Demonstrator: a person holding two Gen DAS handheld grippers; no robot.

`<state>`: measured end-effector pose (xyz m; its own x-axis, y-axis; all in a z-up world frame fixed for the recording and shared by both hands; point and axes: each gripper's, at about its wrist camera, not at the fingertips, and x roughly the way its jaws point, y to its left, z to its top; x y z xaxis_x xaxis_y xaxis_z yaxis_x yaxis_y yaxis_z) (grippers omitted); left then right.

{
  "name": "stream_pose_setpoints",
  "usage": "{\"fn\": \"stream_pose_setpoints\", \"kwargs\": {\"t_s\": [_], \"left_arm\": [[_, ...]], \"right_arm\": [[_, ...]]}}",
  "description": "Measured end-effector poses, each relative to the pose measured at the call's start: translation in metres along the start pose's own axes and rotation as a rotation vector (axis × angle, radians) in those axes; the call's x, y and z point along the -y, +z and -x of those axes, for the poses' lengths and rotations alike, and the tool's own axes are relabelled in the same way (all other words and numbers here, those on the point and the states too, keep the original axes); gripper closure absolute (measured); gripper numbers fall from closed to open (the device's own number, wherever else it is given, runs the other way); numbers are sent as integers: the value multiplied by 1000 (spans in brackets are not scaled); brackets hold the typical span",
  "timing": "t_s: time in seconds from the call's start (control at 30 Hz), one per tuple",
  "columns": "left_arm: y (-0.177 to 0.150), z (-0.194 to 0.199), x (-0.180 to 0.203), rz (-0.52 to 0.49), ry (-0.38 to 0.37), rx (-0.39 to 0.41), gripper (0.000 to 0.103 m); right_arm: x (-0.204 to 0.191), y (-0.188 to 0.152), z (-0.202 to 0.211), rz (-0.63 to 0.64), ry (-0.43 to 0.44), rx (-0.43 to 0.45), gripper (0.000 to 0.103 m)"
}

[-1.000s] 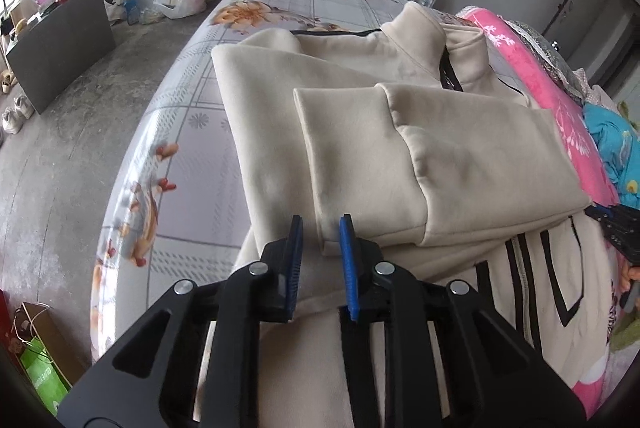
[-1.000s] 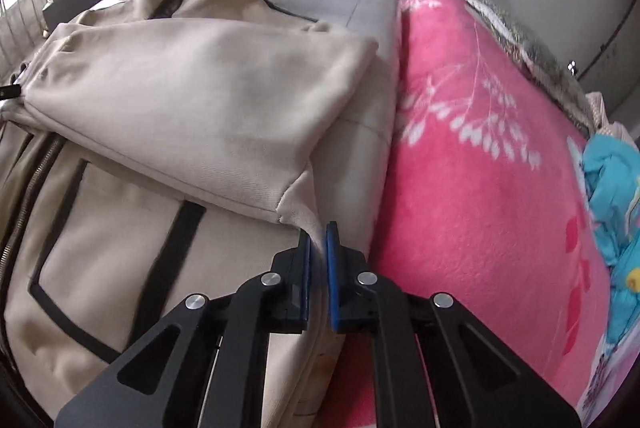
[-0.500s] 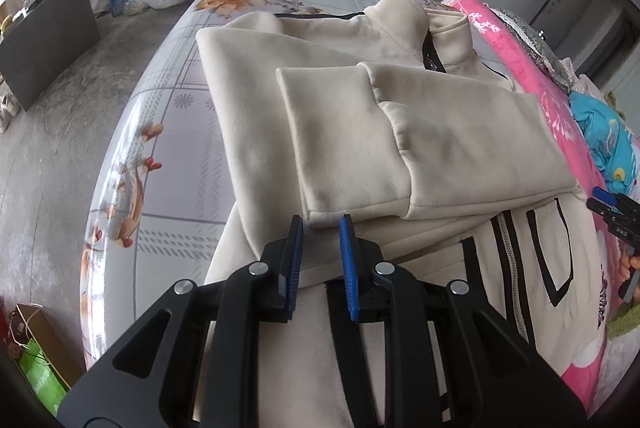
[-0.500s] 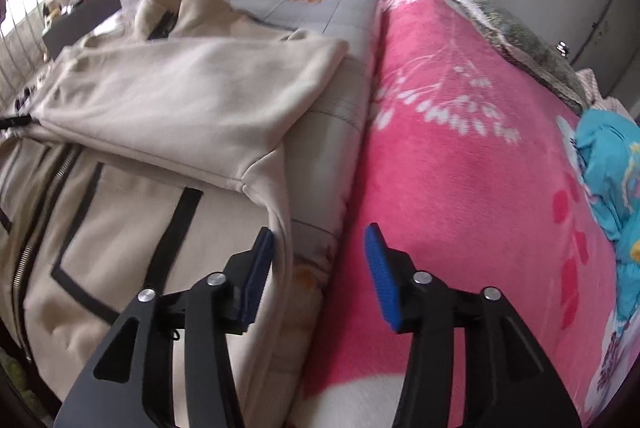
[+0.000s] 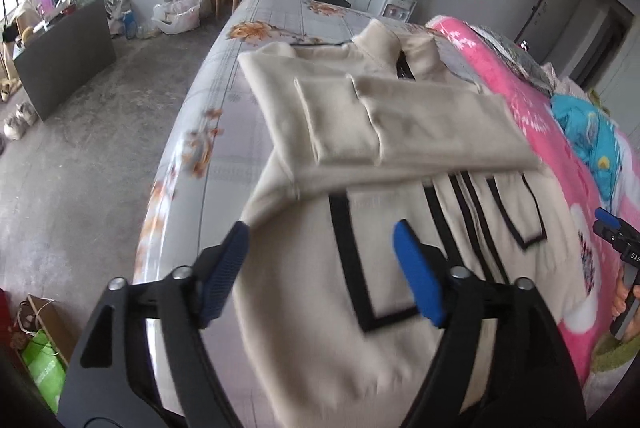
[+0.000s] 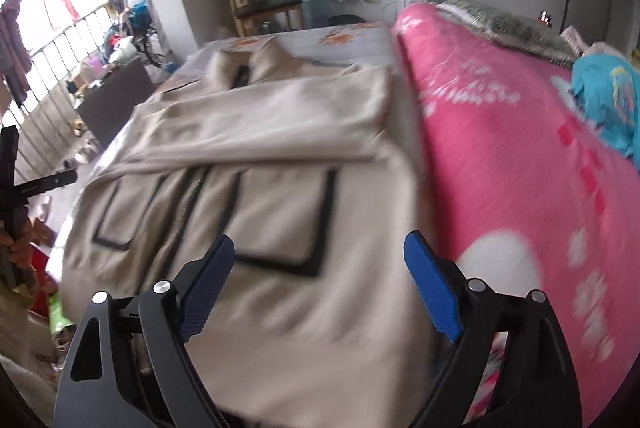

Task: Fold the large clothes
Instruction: 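Move both tools to the jacket hem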

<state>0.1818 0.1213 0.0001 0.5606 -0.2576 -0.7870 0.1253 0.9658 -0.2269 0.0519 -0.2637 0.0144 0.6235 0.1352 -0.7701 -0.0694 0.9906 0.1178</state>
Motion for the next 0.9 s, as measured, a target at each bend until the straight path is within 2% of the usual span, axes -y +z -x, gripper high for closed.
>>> {"fn": "stream_pose_setpoints", "kwargs": {"t_s": [0.07, 0.13, 0.3, 0.43, 0.47, 0.57, 0.63, 0.73, 0.83, 0.9], "left_arm": [[-20, 9, 5, -16, 8, -14, 22], [-39, 14, 10, -33, 43, -24, 21], [-84, 12, 21, -93, 174, -36, 19], [-107, -3, 21, -112, 279, -77, 18], [-111, 0, 19, -91, 282, -49, 17], [-109, 5, 19, -81, 291, -51, 17], [-107, 15, 24, -98, 309, -17, 17], [-102, 21, 38, -120, 285, 15, 16], [-101, 14, 51, -128, 256, 4, 15], [-104, 2, 60, -142, 261, -31, 14]], "right_arm": [[-19, -22, -5, -15, 7, -13, 17], [-37, -41, -13, -18, 7, -35, 17], [-69, -67, -32, -16, 43, -80, 17], [-89, -81, -51, 39, -31, -100, 17], [-92, -84, -56, 52, -54, -109, 17], [-99, -86, -53, 89, -106, -102, 15], [-102, -83, -48, 89, -96, -91, 15], [-106, -80, -44, 94, -76, -78, 14], [-114, -82, -50, 117, -77, -90, 12], [-117, -83, -56, 127, -88, -108, 11]]}}
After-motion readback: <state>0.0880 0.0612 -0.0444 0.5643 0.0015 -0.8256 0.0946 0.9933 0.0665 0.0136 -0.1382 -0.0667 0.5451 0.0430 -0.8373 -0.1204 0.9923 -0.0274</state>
